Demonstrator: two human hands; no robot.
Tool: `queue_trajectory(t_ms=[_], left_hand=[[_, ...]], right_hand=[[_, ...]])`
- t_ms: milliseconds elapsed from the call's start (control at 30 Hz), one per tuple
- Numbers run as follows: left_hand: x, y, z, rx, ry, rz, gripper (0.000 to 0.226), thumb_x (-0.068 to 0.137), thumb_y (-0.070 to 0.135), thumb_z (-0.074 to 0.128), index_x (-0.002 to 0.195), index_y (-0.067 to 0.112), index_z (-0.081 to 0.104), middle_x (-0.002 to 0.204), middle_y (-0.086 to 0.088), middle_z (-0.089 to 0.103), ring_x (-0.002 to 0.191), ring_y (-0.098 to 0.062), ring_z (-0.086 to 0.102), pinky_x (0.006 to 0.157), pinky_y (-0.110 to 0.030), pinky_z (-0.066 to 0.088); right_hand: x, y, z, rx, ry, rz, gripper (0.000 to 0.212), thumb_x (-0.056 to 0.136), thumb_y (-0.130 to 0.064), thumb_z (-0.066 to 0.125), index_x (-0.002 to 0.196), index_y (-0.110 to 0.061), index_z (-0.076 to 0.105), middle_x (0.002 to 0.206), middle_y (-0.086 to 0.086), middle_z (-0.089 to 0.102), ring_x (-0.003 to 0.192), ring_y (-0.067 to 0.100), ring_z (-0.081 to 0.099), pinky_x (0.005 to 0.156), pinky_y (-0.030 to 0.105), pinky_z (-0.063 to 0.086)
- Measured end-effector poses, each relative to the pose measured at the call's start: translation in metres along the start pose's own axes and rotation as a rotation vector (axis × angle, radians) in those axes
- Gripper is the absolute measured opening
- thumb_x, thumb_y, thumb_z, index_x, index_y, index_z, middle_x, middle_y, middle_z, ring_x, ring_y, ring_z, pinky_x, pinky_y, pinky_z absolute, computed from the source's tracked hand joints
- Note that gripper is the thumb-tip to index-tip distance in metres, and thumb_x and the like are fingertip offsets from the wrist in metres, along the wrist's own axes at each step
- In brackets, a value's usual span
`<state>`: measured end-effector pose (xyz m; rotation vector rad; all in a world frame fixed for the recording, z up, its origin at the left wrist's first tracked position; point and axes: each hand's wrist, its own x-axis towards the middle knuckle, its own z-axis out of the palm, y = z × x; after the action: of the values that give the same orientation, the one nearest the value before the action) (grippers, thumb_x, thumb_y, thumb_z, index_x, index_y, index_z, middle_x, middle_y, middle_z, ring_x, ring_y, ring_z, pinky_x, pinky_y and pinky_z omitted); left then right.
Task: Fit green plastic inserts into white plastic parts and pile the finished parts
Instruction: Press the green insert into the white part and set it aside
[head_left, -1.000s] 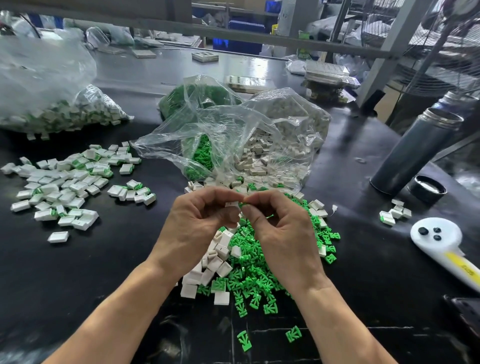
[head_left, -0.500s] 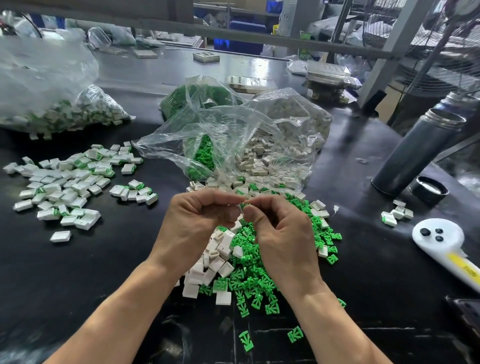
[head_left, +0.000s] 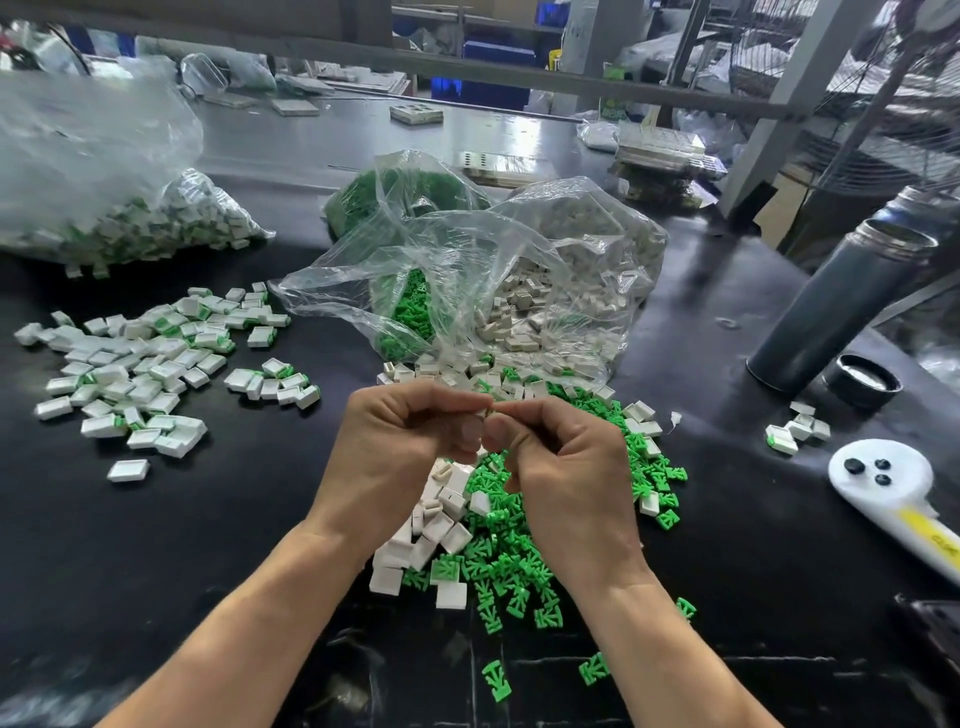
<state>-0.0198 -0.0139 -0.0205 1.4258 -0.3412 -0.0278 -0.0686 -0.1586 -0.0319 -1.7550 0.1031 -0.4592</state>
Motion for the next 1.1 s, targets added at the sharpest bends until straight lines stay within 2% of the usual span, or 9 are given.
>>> queue_trajectory(t_ms=[133,300,433,500,600,700,767,900,1100], left_hand=[[0.003,-0.002,0.000,0.004,0.003,0.016,0.023,0.081,-0.009,0.076,0.089,0.011,0.080,0.082,-0.012,0.077,0.070,-0.019,0.069,0.067,-0.026,0.059],[0.000,-0.006,0.006,0.063,-0.048,-0.014,0.011,0.082,0.011,0.079,0.089,0.019,0.078,0.106,-0.005,0.074,0.097,-0.026,0.071,0.089,-0.038,0.057],[-0.004,-0.003,0.014,-0.001,-0.120,-0.060,0.011,0.078,0.021,0.076,0.087,0.017,0.076,0.120,0.000,0.070,0.080,-0.024,0.069,0.072,-0.035,0.058],[-0.006,-0.004,0.017,-0.058,-0.161,-0.069,0.012,0.082,0.017,0.074,0.092,0.009,0.073,0.113,-0.007,0.072,0.074,-0.025,0.068,0.067,-0.036,0.058],[-0.008,-0.006,0.020,-0.027,-0.173,-0.055,0.008,0.091,0.008,0.072,0.098,0.005,0.071,0.097,-0.010,0.075,0.081,-0.021,0.070,0.076,-0.034,0.059],[-0.010,-0.009,0.021,0.015,-0.151,-0.038,0.007,0.092,0.011,0.074,0.098,0.009,0.074,0.097,-0.010,0.076,0.091,-0.031,0.072,0.085,-0.038,0.060],[-0.011,-0.008,0.022,0.024,-0.144,-0.039,0.010,0.089,0.021,0.076,0.097,0.015,0.076,0.097,-0.008,0.077,0.095,-0.032,0.073,0.090,-0.041,0.060],[-0.011,-0.007,0.023,0.014,-0.130,-0.038,0.013,0.085,0.027,0.076,0.094,0.018,0.077,0.098,-0.004,0.078,0.096,-0.029,0.074,0.093,-0.044,0.060],[-0.011,-0.006,0.023,-0.003,-0.111,-0.042,0.006,0.089,0.017,0.078,0.094,0.014,0.077,0.100,-0.003,0.079,0.098,-0.026,0.075,0.095,-0.048,0.059]], right_hand=[[0.003,-0.004,0.000,0.155,-0.020,0.041,0.019,0.101,-0.035,0.061,0.094,-0.030,0.077,0.078,0.005,0.075,0.061,0.007,0.059,0.052,0.023,0.046],[0.005,-0.008,0.002,0.177,-0.094,0.199,0.060,0.105,-0.061,0.034,0.078,-0.028,0.076,0.071,0.009,0.074,0.055,0.018,0.051,0.043,0.023,0.036],[0.003,-0.007,0.007,0.165,-0.126,0.202,0.066,0.106,-0.060,0.030,0.066,-0.029,0.072,0.055,-0.001,0.060,0.046,0.008,0.046,0.042,0.017,0.034],[0.002,-0.005,0.010,0.229,-0.128,0.185,0.059,0.110,-0.052,0.030,0.081,-0.031,0.077,0.059,0.000,0.056,0.053,0.011,0.049,0.049,0.022,0.039],[0.003,-0.002,0.012,0.173,-0.077,0.167,0.057,0.104,-0.053,0.032,0.091,-0.020,0.076,0.072,0.008,0.068,0.072,0.027,0.065,0.069,0.041,0.056],[0.004,0.001,0.013,0.061,0.003,0.163,0.061,0.099,-0.054,0.029,0.094,-0.021,0.080,0.092,-0.005,0.078,0.097,0.013,0.072,0.095,0.043,0.056],[0.005,0.000,0.014,0.007,0.038,0.142,0.063,0.099,-0.052,0.027,0.094,-0.019,0.080,0.100,-0.002,0.078,0.102,0.014,0.072,0.098,0.044,0.056],[0.006,0.002,0.015,-0.026,0.062,0.123,0.064,0.098,-0.050,0.026,0.102,-0.017,0.080,0.101,-0.002,0.078,0.101,0.010,0.072,0.095,0.035,0.057],[0.006,0.004,0.015,0.009,0.055,0.065,0.061,0.100,-0.047,0.027,0.093,-0.022,0.082,0.091,-0.012,0.079,0.092,-0.001,0.072,0.076,0.006,0.049]])
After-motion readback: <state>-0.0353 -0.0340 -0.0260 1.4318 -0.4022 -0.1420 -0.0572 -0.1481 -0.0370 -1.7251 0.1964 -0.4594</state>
